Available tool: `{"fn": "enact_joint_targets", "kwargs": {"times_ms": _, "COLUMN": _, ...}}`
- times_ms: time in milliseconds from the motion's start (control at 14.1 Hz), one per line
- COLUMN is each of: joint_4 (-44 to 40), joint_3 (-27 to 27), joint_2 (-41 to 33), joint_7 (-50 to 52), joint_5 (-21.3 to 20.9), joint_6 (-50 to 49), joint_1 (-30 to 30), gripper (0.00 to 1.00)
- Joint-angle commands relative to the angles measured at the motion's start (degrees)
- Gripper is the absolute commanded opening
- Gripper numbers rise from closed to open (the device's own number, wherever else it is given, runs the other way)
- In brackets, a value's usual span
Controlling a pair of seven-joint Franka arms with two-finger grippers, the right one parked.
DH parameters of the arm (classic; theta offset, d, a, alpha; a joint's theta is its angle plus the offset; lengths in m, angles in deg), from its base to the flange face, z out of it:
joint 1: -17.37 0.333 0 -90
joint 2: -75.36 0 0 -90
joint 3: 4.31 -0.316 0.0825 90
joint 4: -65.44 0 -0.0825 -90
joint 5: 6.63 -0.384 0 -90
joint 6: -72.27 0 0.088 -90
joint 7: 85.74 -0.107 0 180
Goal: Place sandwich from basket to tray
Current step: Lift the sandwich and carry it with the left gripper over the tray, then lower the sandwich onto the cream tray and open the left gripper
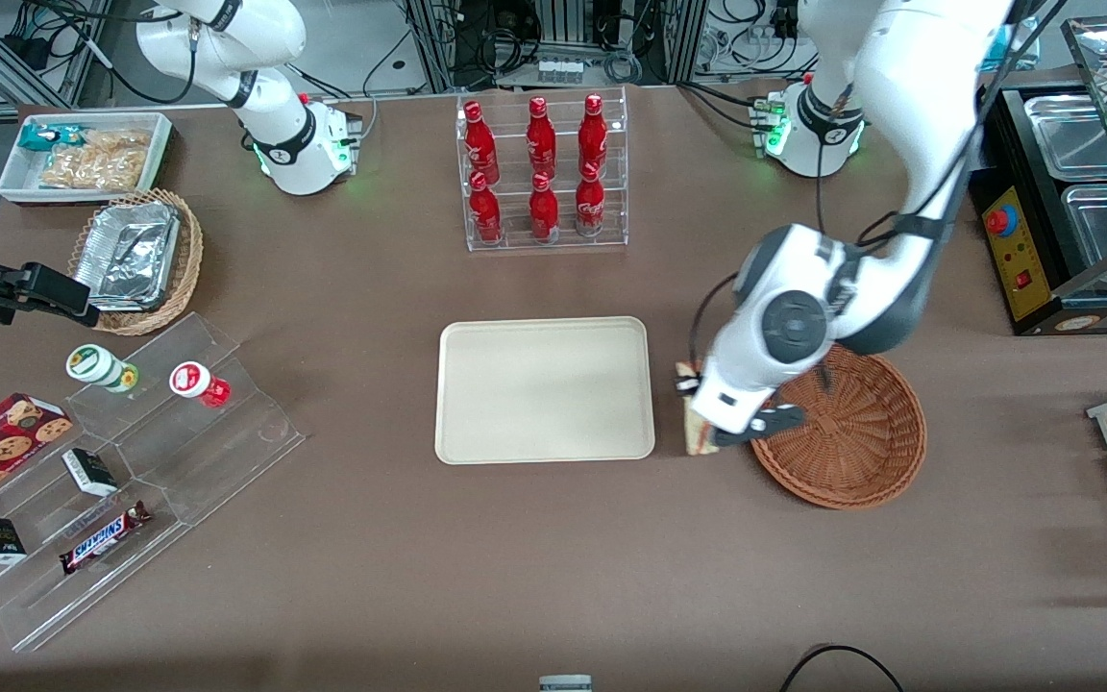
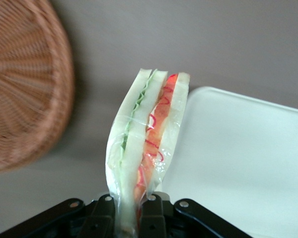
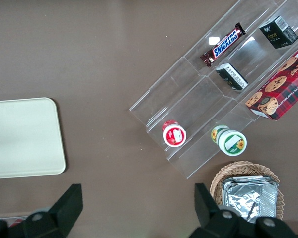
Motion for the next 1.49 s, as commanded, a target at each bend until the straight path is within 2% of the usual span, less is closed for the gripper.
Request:
{"fn": "enact_joint_targets", "kwargs": {"times_ms": 0, "joint_4": -6.29, "joint_3": -0.48, "joint_2": 4.34, "joint_7": 9.22, "joint_5": -4.21, "joint_6": -1.22, "joint_1": -5.77, "gripper": 0.05}}
{"fn": "enact_joint_targets", "kwargs": {"times_ms": 71, "joint_4": -7.17, "joint_3": -0.39, "joint_2": 5.66, "joint_7": 11.35, "joint_5": -5.27, "joint_6": -1.04, "joint_1": -7.18, "gripper": 0.05}}
{"fn": "enact_joint_targets", "kwargs": {"times_ms": 354, "joint_4": -13.5, "joint_3": -0.31, "joint_2": 10.85, "joint_7": 15.58, "joint_5": -5.11, "joint_6": -0.95, "joint_1": -12.11, "gripper": 0.04}}
{"fn": "enact_joint_targets", "kwargs": {"times_ms": 708, "joint_4": -14.21, "joint_3": -0.31, "joint_2": 13.84, "joint_7": 17.6, "joint_5": -5.37, "joint_6": 3.53, "joint_1": -17.21, "gripper": 0.04}}
{"fn": "enact_joint_targets", "kwargs": {"times_ms": 920, "joint_4": -17.72, "joint_3": -0.48, "joint_2": 17.18, "joint_7": 18.65, "joint_5": -5.55, "joint_6": 3.53, "joint_1": -20.11, "gripper": 0.04}}
{"fn": "enact_joint_targets", "kwargs": {"times_ms": 1133, "joint_4": -19.21, "joint_3": -0.74, "joint_2": 18.85, "joint_7": 19.01, "joint_5": -5.72, "joint_6": 3.53, "joint_1": -21.17, "gripper": 0.05}}
{"fn": "enact_joint_targets", "kwargs": {"times_ms": 1416, "joint_4": -19.31, "joint_3": -0.83, "joint_2": 19.82, "joint_7": 20.33, "joint_5": -9.58, "joint_6": 4.41, "joint_1": -21.44, "gripper": 0.08}}
